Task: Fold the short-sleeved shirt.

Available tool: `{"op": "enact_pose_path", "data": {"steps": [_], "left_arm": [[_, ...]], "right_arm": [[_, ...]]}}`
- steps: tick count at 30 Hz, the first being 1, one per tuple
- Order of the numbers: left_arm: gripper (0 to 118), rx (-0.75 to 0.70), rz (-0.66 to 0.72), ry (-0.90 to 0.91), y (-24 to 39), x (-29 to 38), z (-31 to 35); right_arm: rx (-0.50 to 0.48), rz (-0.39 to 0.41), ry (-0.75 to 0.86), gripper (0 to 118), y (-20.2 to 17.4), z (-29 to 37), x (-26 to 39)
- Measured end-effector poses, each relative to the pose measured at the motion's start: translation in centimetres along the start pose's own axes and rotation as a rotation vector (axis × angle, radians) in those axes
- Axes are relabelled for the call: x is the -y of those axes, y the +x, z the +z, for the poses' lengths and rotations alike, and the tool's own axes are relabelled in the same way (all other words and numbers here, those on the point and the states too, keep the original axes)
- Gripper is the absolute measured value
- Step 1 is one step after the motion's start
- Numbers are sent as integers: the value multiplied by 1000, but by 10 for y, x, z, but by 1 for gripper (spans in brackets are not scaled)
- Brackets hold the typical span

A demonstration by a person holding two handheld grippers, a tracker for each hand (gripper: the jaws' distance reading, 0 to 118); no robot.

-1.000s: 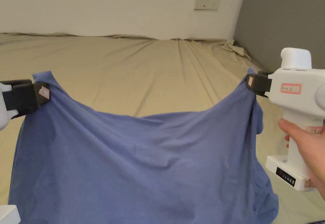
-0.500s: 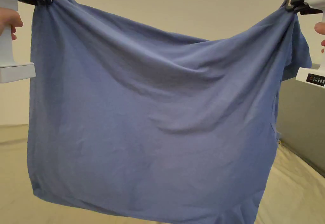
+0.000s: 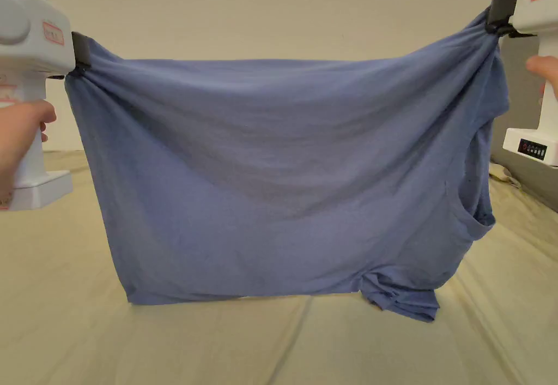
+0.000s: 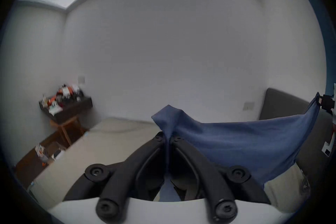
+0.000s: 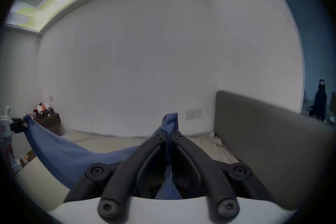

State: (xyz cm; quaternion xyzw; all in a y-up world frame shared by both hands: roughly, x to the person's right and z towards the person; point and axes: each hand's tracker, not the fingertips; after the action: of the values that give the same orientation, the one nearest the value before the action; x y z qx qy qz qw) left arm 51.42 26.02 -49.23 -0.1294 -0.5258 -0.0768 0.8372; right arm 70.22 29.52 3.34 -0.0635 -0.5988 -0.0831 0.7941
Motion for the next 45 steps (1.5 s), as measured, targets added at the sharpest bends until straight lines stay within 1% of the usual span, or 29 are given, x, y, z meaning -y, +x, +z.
{"op": "enact_pose_path", "data": {"steps": [1, 4, 7, 9, 11, 15, 18, 19, 22, 24, 25, 26, 28, 29, 30, 32, 34, 37, 39, 41, 45], "left_arm": [[2, 5, -6, -22, 1, 16, -11], [2, 25, 34, -102, 4, 49, -32], [2, 43, 45, -112, 5, 64, -35], [2, 53, 2, -112, 9, 73, -28], [2, 76, -80, -122, 12, 84, -14], [2, 156, -138, -124, 12, 133, 36], [2, 202, -126, -165, 6, 183, 83], [2, 198, -105, -167, 5, 201, 102], [2, 198, -112, -212, 3, 255, 157], [2, 209, -56, -268, -1, 289, 194], [2, 221, -50, -293, -3, 304, 214], [2, 204, -50, -293, -4, 317, 234], [2, 219, -16, -322, -11, 340, 276], [2, 220, -9, -327, -14, 349, 294], [2, 225, 1, -339, -18, 358, 313], [2, 205, -17, -368, -32, 372, 333], [2, 195, -39, -389, -42, 383, 357], [2, 168, -38, -422, -53, 392, 376], [2, 153, -23, -461, -58, 401, 385], [2, 147, -25, -497, -57, 414, 395], [2, 134, 3, -570, -56, 438, 391]], "right_arm": [[6, 3, -33, 6, 0, -9, 15], [4, 8, -80, 6, 2, -25, 48], [-6, 11, -113, 6, 6, -28, 68], [-15, 18, -118, 6, 10, -23, 80], [-35, 19, -119, 6, 15, -6, 95], [-81, 25, -136, 6, 29, 49, 149], [-108, 8, -179, 6, 36, 107, 200], [-100, 15, -189, 6, 37, 127, 219], [-95, 25, -256, 6, 41, 184, 271], [-96, 22, -295, 6, 44, 226, 303], [-109, 7, -326, 6, 46, 247, 316], [-111, -1, -333, 6, 47, 269, 328], [-115, -12, -363, 6, 51, 313, 349], [-102, -8, -365, 6, 53, 333, 358], [-102, -16, -376, 6, 62, 350, 367], [-95, -45, -392, 6, 70, 387, 380], [-84, -44, -409, 6, 75, 420, 386], [-56, -17, -447, 6, 84, 447, 397], [-67, -43, -477, 6, 86, 459, 399], [-51, -39, -476, 6, 86, 472, 407], [-44, -36, -546, 6, 88, 466, 424]]}}
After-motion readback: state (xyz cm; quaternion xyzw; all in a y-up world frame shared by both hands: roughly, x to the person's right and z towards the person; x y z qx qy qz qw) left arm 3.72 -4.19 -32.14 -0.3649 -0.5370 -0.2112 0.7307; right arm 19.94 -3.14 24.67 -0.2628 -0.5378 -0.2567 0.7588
